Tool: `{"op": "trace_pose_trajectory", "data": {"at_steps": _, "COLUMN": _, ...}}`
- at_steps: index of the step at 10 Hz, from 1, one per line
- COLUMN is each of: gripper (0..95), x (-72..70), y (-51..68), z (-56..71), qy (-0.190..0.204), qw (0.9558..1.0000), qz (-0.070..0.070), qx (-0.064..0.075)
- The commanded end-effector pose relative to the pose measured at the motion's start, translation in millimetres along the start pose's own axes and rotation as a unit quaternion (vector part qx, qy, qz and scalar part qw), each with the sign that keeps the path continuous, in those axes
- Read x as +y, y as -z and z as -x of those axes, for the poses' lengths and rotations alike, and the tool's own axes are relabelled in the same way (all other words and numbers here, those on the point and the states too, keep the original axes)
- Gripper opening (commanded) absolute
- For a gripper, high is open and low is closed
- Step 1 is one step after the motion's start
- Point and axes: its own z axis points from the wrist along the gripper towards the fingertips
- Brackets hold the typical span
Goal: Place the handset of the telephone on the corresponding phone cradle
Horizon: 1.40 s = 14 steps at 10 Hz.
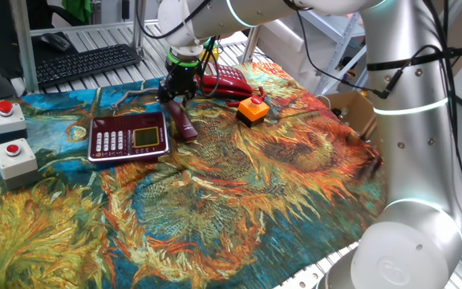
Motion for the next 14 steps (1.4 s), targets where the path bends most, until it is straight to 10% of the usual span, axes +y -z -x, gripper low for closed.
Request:
{"op": "trace_pose_trajectory", "data": {"at_steps": 1, "gripper": 76.0, "x": -3.0, "y": -5.8, "z": 0.5, "qy": 0.001, "qw": 1.0, "qz": 0.001, "qx": -0.001}}
{"op": "trace_pose_trajectory", "data": {"at_steps": 8, "gripper": 76.0, "x": -8.1, "y": -22.6, "z": 0.6, "qy": 0.004, "qw": 1.0, "qz": 0.008, "qx": 0.002}}
{"op": "trace_pose_trajectory", "data": {"at_steps": 12, "gripper": 0.0, "x": -8.2, "y": -22.7, "z": 0.5, "qy": 0.012, "qw": 0.9999, "qz": 0.01, "qx": 0.002}}
{"op": "trace_pose_trajectory", "data": {"at_steps": 14, "gripper": 0.0, "x": -8.2, "y": -22.7, "z": 0.5, "qy": 0.012, "qw": 0.9999, "qz": 0.01, "qx": 0.001}}
